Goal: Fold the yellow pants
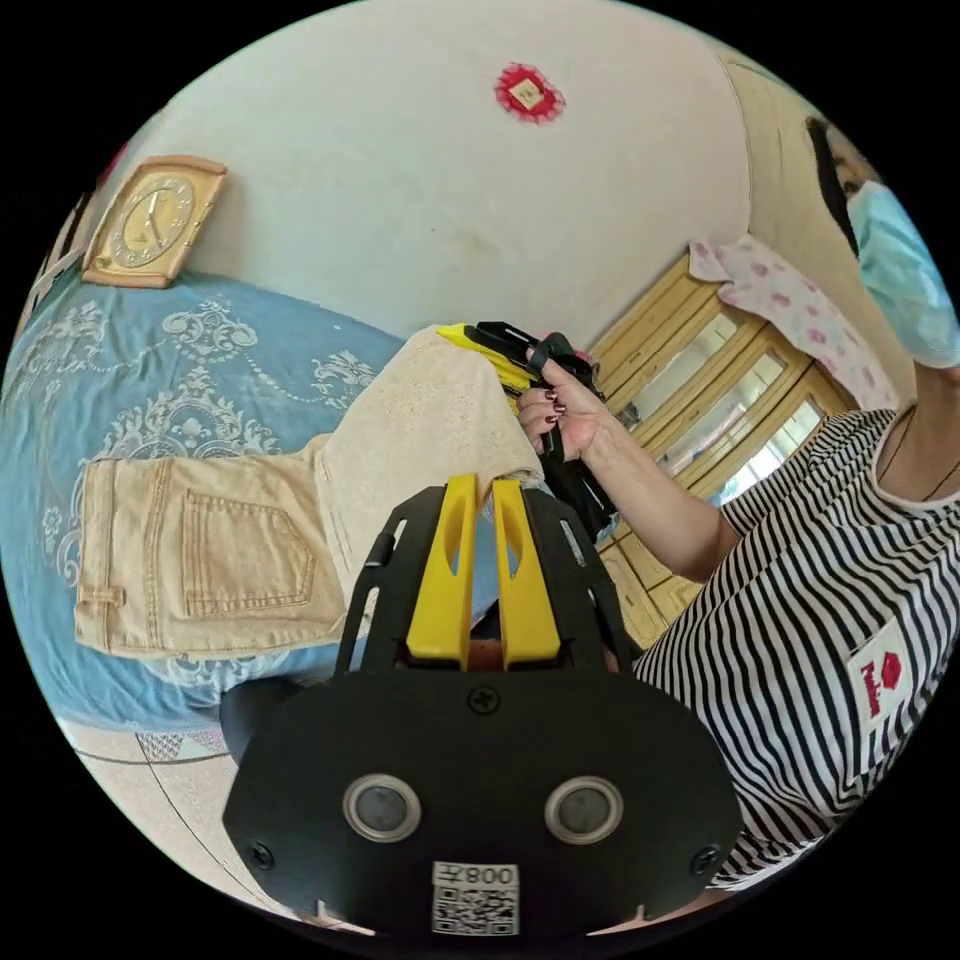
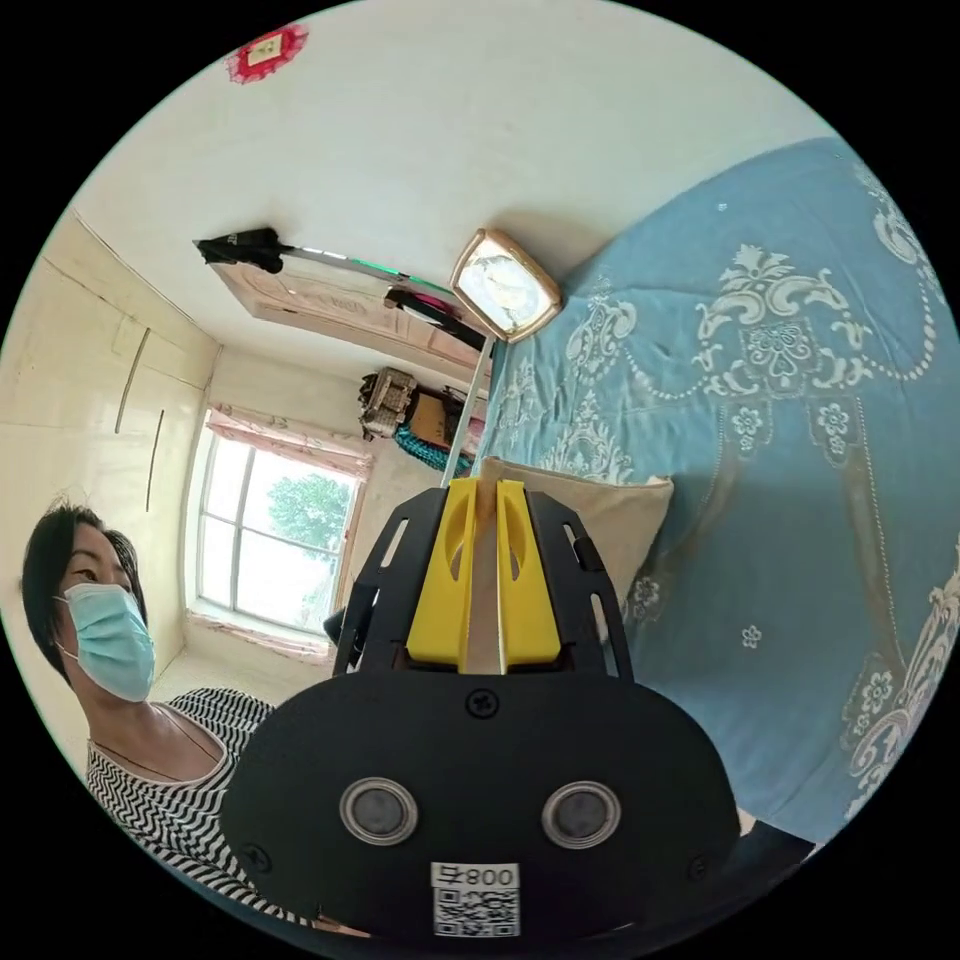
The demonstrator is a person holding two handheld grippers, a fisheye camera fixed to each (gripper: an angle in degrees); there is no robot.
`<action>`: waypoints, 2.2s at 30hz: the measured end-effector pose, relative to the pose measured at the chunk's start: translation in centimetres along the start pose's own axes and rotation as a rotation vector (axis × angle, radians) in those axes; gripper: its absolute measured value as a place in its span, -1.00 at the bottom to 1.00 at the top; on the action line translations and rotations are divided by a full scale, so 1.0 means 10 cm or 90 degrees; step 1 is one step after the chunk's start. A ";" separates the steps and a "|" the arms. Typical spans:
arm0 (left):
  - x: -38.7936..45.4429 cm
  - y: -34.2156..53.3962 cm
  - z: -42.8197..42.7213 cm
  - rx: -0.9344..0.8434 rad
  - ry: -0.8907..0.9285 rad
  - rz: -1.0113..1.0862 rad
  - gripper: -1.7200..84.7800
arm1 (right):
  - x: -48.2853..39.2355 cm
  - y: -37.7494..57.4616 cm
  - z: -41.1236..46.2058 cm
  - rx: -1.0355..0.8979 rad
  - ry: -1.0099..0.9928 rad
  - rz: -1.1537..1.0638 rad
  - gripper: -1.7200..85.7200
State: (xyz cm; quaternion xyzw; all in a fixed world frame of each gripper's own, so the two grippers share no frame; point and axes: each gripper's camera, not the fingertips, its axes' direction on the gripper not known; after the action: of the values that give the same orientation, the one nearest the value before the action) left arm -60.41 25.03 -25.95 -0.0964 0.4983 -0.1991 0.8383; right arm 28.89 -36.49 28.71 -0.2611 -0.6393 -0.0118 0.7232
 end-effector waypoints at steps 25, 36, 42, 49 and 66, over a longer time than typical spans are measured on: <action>-2.05 0.75 -1.83 0.119 -0.041 -0.369 -0.91 | -0.85 -0.71 4.11 -0.262 0.159 0.012 -0.84; -1.44 0.55 -2.05 0.180 -0.198 -0.281 -0.95 | -1.45 -0.55 4.64 -0.303 0.272 -0.175 -0.95; -1.47 0.24 -1.51 -0.031 -0.339 -0.222 -0.96 | -1.62 -0.31 5.29 -0.371 0.399 -0.292 -0.96; -1.17 0.18 -1.51 0.008 -0.379 -0.207 -0.96 | -1.91 -0.30 5.07 -0.357 0.379 -0.334 -0.96; -0.93 0.01 -0.87 -0.118 -0.507 -0.138 -0.96 | -1.46 -0.03 4.29 -0.281 0.539 -0.280 -0.96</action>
State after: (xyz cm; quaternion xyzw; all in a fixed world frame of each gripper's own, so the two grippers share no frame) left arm -71.94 29.40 -22.83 -0.2927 0.1385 -0.1878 0.9273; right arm -13.32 -24.53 17.24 -0.2396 -0.3126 -0.4024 0.8264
